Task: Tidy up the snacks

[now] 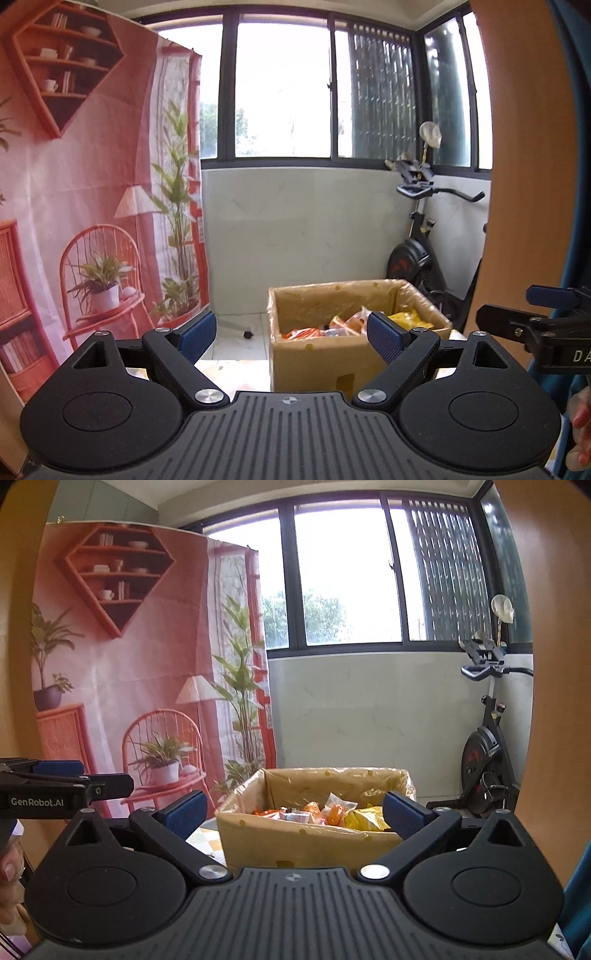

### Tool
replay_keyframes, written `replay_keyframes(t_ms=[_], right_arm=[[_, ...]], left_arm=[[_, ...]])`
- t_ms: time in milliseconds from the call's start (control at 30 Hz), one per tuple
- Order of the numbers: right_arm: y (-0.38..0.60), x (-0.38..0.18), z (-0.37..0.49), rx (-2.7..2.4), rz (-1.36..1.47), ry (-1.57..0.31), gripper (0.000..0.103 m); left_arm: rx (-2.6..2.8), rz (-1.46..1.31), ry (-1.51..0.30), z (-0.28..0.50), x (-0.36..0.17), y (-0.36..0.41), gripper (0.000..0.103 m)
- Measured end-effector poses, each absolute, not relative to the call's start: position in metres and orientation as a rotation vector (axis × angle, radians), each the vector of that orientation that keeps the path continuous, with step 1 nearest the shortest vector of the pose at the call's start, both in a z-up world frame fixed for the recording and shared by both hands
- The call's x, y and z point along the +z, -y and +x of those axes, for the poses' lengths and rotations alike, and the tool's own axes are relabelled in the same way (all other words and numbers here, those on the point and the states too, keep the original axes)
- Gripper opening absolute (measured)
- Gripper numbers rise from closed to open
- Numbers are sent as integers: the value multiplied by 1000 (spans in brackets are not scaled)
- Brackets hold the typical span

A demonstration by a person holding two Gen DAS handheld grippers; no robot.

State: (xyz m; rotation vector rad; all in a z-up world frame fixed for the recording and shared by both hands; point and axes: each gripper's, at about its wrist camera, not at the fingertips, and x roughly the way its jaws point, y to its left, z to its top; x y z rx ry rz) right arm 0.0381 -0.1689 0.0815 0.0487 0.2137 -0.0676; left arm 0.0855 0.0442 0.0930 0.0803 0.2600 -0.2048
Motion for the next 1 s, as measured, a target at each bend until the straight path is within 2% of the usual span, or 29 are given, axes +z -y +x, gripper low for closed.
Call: replay_keyframes(t_ms=[300, 1000], right_arm=[[161, 99, 13, -85, 43, -173, 103], [158, 102, 4, -105, 51, -165, 103]], left_arm=[[-192, 76, -242, 68, 97, -42, 90], [-151, 49, -261, 64, 99, -40, 90]])
